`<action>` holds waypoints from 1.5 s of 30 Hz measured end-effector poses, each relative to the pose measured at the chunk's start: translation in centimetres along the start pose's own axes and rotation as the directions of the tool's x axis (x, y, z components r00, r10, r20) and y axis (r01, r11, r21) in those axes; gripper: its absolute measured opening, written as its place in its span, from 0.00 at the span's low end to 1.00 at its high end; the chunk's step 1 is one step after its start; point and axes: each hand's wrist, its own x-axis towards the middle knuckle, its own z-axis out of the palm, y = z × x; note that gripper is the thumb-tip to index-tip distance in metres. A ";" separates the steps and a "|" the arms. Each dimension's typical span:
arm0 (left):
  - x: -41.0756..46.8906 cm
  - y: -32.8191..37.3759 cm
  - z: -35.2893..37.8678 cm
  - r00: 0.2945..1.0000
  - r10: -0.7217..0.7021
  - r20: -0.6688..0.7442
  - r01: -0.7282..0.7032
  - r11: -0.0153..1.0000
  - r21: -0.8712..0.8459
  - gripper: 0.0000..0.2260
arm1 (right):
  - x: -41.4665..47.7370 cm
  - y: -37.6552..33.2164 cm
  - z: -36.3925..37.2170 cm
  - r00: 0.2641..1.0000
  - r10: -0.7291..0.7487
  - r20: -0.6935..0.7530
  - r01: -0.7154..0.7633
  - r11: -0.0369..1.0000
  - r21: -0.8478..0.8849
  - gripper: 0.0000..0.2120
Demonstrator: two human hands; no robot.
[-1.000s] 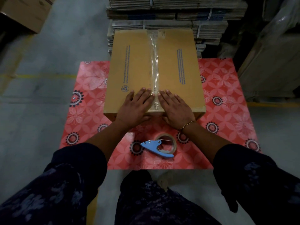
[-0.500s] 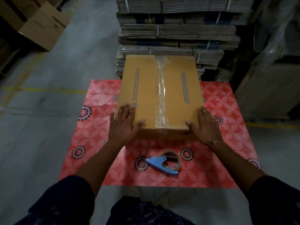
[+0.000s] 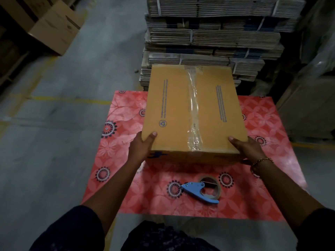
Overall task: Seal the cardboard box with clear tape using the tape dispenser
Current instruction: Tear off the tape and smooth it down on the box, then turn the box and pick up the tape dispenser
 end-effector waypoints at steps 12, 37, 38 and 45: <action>1.7 -4.3 -14.7 0.989 0.011 -0.148 -0.005 0.999 0.045 0.31 | -3.3 0.6 13.7 0.989 -0.128 0.074 0.132 0.990 -0.049 0.34; 0.5 1.6 1.3 0.741 0.547 0.390 -0.621 0.338 0.707 0.29 | -9.4 12.4 4.9 0.922 0.329 -0.205 -0.380 0.871 -0.312 0.31; 0.5 1.4 1.6 0.740 0.544 0.395 -0.614 0.308 0.727 0.29 | -9.7 13.7 5.1 0.901 0.400 -0.170 -0.434 0.851 -0.295 0.38; 0.4 1.3 1.8 0.734 0.558 0.387 -0.606 0.282 0.743 0.29 | -10.5 14.8 8.4 0.830 0.545 -0.120 -0.527 0.836 0.155 0.18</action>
